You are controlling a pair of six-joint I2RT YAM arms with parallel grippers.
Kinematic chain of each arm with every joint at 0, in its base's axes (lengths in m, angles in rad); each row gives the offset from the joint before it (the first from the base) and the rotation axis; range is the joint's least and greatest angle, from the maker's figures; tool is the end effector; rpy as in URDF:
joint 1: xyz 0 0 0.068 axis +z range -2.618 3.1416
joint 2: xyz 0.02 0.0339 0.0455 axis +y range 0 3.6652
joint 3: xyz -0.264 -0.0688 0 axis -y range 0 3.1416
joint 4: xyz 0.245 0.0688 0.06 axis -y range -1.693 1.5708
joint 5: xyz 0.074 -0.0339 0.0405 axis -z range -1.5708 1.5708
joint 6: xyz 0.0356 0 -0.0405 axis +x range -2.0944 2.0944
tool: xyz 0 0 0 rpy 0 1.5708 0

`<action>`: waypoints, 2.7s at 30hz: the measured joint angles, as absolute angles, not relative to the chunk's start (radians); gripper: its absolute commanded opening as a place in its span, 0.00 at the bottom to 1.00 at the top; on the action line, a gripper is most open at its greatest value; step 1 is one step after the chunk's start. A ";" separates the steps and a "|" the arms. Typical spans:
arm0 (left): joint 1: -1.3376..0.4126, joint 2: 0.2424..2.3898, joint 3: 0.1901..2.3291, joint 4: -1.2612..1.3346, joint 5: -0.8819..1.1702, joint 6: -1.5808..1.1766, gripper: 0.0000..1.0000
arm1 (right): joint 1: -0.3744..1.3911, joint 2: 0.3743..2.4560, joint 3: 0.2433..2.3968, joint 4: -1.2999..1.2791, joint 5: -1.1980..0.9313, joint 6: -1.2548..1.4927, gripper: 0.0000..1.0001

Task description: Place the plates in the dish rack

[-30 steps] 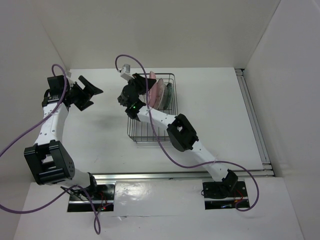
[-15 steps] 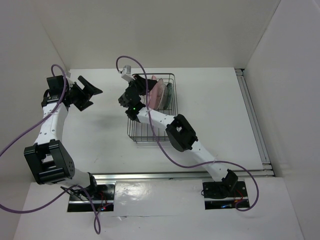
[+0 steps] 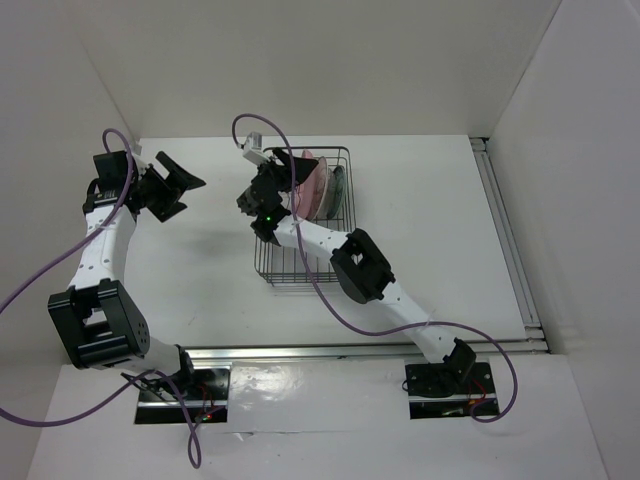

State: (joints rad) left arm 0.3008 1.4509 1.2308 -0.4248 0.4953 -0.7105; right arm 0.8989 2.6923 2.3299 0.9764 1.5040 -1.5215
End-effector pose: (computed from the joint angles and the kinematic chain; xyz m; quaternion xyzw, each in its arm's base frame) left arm 0.3152 0.0801 0.3174 -0.3244 0.8119 -0.3028 0.3793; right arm 0.3830 0.4245 0.2414 -0.1006 0.6860 -0.4979 0.5208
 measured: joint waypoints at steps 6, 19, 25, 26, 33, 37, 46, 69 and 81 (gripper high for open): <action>0.301 1.451 1.231 -0.425 0.496 -0.710 1.00 | 0.899 2.692 2.330 0.977 1.504 -1.523 0.72; 0.301 1.451 1.231 -0.425 0.496 -0.710 1.00 | 0.931 2.692 2.330 0.974 1.504 -1.520 0.73; 0.301 1.451 1.231 -0.425 0.495 -0.710 1.00 | 0.986 2.679 2.330 0.922 1.504 -1.486 0.73; 0.301 1.451 1.231 -0.425 0.494 -0.710 1.00 | 0.996 2.671 2.330 0.915 1.504 -1.481 0.73; 0.301 1.451 1.231 -0.425 0.480 -0.709 1.00 | 1.058 2.562 2.333 0.884 1.504 -1.467 0.79; 0.301 1.451 1.231 -0.425 0.469 -0.708 1.00 | 1.089 2.460 2.334 0.861 1.504 -1.462 0.80; 0.301 1.451 1.246 -0.438 0.423 -0.705 1.00 | 1.173 2.138 2.338 0.557 1.493 -1.260 0.80; 0.305 1.348 1.258 -0.347 0.484 -0.617 1.00 | 0.150 1.546 1.605 -0.414 0.397 -0.043 1.00; 0.432 1.335 1.261 -0.382 0.399 -0.663 1.00 | -0.189 1.265 1.376 -0.381 -0.002 0.330 1.00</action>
State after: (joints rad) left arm 0.4316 1.3354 1.2613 -0.3820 0.3988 -0.6628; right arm -0.1886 1.2648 1.3758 -0.3805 -0.0017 0.3302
